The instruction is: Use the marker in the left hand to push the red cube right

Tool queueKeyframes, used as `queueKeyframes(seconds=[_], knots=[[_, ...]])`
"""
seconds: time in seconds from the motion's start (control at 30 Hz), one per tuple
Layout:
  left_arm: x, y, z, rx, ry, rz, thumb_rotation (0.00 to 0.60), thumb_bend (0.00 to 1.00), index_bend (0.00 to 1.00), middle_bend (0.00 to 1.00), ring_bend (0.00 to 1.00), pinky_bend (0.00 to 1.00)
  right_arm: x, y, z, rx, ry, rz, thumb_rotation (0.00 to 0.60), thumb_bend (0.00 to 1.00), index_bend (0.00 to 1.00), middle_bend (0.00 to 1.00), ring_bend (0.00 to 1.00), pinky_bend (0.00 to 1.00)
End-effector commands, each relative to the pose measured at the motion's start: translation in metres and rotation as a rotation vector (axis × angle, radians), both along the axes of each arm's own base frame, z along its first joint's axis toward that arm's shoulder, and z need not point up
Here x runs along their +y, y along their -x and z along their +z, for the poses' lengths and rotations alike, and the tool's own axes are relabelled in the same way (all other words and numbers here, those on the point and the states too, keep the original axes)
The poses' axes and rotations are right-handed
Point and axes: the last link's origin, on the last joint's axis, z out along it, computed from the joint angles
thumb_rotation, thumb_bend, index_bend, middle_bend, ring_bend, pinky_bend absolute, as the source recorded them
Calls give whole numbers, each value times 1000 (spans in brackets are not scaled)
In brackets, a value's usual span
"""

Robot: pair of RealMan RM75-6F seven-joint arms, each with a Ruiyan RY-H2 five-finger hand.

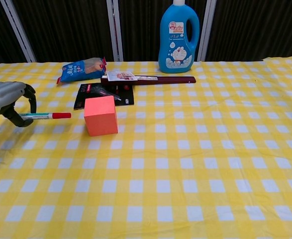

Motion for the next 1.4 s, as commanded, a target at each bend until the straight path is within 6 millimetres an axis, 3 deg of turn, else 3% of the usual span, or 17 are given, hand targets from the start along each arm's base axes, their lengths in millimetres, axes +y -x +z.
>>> queueKeyframes(seconds=[0.03,0.3,0.57,0.8,0.97,1.4], knots=[[1,-2,-3,0,8,-2,600,506,547,96,0,78,0,0,0,-2,0,-2,600,379,0,0,0,0],[10,-23,-24,-8,28,-34,600,506,547,96,0,78,0,0,0,-14,-1,-4,600,378,0,0,0,0],[22,-63,-48,-24,46,-90,600,507,547,97,0,78,0,1,2,-33,-3,-10,600,378,0,0,0,0],[18,-91,-69,-15,92,-139,600,507,547,97,0,78,0,1,2,-38,-1,-7,600,378,0,0,0,0],[14,-100,-75,-6,100,-153,600,507,547,97,0,78,0,1,3,-41,0,-7,600,379,0,0,0,0],[10,-101,-67,-25,92,-134,600,507,548,97,0,78,1,1,3,-41,4,-9,600,378,0,0,0,0]])
